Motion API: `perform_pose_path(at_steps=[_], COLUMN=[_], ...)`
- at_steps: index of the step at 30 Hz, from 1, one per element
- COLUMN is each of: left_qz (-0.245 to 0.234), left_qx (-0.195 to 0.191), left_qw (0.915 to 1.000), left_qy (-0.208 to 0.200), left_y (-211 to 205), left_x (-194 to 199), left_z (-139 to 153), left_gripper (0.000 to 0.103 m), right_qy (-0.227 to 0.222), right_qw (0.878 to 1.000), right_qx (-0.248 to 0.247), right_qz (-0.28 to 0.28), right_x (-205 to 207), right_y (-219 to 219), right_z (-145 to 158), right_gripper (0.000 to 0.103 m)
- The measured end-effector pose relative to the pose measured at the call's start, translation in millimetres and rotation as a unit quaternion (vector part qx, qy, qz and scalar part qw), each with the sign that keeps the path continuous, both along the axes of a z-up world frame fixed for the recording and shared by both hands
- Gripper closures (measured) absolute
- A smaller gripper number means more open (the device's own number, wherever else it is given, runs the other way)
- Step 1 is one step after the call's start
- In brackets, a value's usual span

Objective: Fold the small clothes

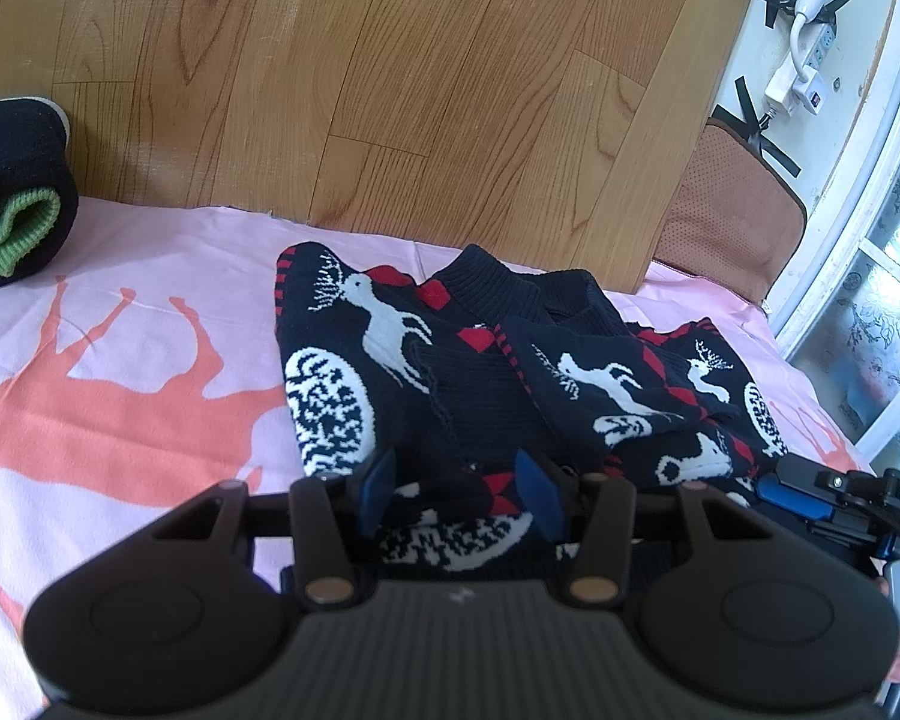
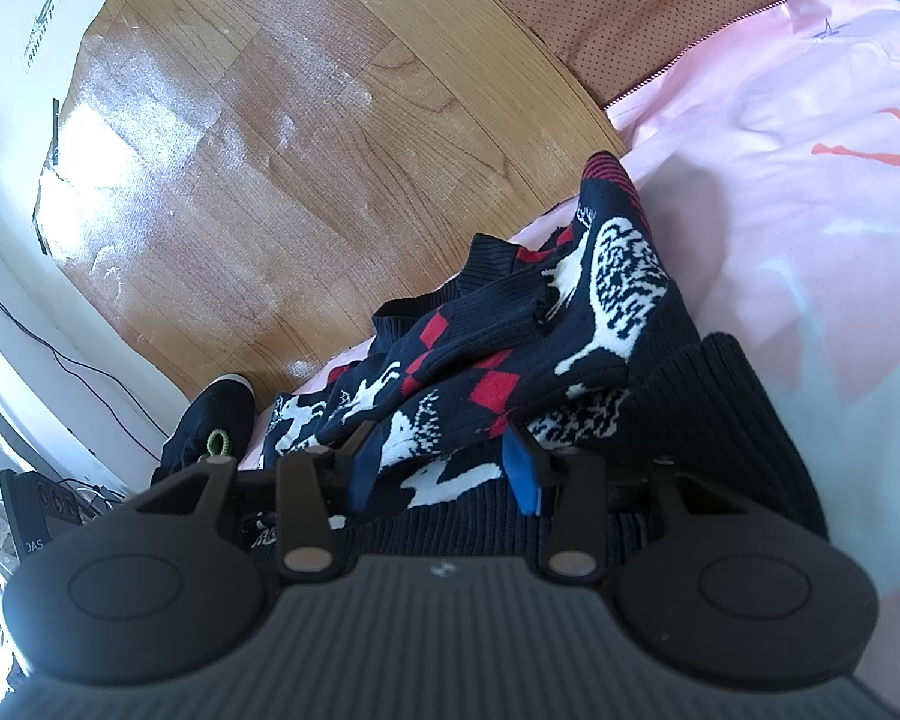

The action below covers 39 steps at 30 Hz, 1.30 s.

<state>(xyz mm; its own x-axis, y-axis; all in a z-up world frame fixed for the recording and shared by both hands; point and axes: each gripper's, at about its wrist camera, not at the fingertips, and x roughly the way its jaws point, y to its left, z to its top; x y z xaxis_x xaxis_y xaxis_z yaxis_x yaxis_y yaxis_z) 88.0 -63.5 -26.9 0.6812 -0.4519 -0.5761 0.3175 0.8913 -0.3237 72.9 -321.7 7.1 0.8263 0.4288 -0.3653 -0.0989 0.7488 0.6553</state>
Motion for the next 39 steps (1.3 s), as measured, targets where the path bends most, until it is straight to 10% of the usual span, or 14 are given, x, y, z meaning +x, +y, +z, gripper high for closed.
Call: perform_pose_path(at_steps=[39], left_qz=[-0.008], left_qx=[-0.004], left_qw=[1.0], left_qy=[0.001], left_y=[-1.4], left_x=[1.2], left_z=[-0.4], left_gripper=[0.051], right_qy=[0.001], right_qw=[1.0], right_qx=[-0.001], right_qz=[0.001], right_x=[0.7], right_y=[0.7], right_z=[0.1], right_gripper=[0.055])
